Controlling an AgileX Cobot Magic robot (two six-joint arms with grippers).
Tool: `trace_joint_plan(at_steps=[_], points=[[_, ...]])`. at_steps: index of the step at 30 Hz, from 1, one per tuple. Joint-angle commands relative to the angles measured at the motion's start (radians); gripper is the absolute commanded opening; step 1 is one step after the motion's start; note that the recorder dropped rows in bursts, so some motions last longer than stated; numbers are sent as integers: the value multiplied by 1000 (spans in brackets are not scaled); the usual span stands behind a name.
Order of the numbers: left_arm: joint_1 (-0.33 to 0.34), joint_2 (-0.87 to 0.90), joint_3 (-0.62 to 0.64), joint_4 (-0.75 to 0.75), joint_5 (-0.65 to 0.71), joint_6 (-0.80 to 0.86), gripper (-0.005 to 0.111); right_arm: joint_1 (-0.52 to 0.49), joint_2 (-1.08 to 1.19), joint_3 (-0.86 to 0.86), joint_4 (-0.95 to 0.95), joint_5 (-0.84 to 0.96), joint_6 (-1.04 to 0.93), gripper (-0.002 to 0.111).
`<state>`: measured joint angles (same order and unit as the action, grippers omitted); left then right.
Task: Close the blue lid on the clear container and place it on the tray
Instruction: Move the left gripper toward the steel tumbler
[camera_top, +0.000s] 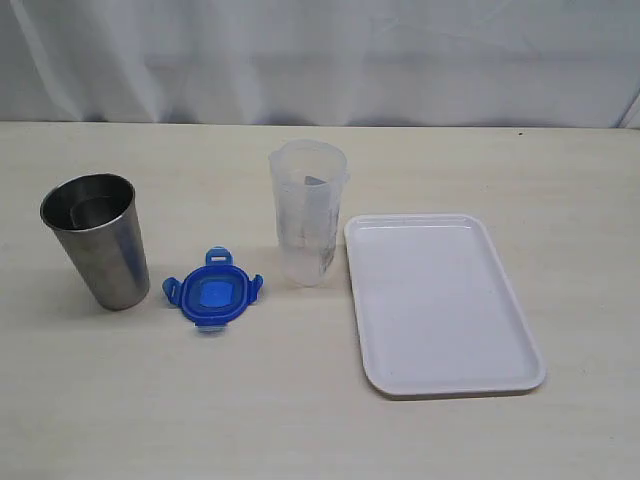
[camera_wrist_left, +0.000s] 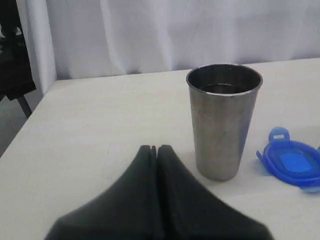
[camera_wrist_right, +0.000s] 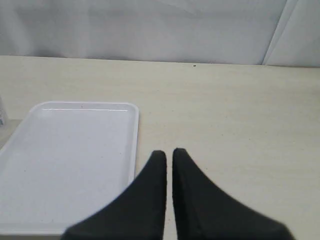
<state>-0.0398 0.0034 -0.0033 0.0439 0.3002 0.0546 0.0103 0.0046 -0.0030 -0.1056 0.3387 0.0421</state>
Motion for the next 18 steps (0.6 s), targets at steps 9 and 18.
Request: trace_joint_plan(at_steps=[9,18], points=[[-7,-3,3,-118,-455,-38,0,1,-5,3,4,3,3,5],[-7,2,-53,-185,-705,-220,0,1,-5,3,4,3,3,5]])
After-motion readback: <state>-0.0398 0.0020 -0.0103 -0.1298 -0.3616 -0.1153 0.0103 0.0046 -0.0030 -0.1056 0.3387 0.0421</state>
